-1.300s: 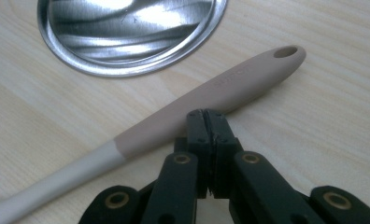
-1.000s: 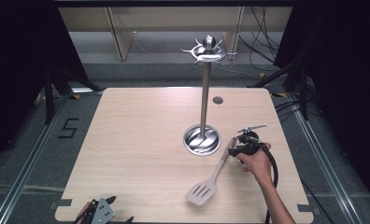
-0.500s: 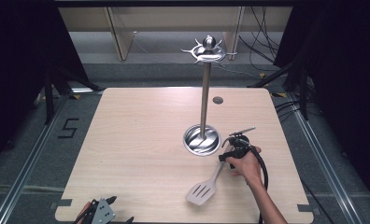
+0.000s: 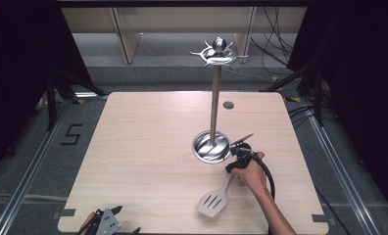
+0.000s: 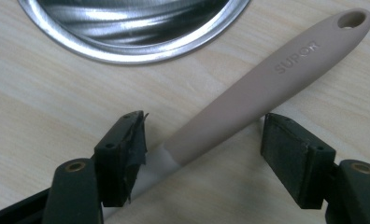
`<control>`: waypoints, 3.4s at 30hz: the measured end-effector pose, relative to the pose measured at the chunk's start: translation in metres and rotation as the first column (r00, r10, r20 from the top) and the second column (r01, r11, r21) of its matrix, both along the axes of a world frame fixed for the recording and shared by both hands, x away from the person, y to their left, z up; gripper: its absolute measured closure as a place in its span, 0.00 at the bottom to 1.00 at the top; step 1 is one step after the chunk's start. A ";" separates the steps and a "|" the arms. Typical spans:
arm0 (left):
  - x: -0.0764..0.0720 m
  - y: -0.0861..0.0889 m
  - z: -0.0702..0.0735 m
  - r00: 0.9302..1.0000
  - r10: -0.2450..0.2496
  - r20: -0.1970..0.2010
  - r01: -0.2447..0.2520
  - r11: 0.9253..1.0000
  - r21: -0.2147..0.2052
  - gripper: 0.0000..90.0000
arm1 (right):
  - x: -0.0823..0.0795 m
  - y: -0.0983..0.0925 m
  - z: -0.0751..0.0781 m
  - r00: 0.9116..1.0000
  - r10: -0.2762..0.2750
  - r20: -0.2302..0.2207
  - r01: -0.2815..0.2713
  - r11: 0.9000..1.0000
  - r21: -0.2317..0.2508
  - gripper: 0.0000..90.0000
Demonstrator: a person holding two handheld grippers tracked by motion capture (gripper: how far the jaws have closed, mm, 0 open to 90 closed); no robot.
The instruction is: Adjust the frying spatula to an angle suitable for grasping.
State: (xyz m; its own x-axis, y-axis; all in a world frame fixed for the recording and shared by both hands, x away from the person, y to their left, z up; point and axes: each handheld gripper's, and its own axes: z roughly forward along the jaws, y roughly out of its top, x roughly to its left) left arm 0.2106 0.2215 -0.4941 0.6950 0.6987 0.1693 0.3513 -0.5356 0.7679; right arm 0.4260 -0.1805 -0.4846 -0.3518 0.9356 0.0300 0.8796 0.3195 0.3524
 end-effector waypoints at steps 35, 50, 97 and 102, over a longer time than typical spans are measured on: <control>0.001 0.001 -0.001 1.000 0.000 -0.013 0.000 1.000 0.017 0.17 | 0.010 -0.036 0.013 0.983 0.155 -0.095 -0.156 0.988 -0.007 0.83; 0.001 -0.001 -0.002 1.000 0.002 -0.008 -0.002 1.000 0.000 0.17 | -0.013 -0.050 0.039 0.981 0.146 0.127 -0.159 0.982 0.100 0.83; 0.002 0.000 -0.003 0.999 0.030 -0.024 -0.030 0.999 -0.011 0.17 | -0.073 -0.061 0.082 0.812 0.146 0.565 -0.369 0.878 0.304 0.83; 0.002 0.000 -0.002 1.000 0.021 -0.015 -0.021 1.000 -0.005 0.17 | -0.078 -0.061 0.088 0.813 0.124 0.569 -0.364 0.870 0.332 0.83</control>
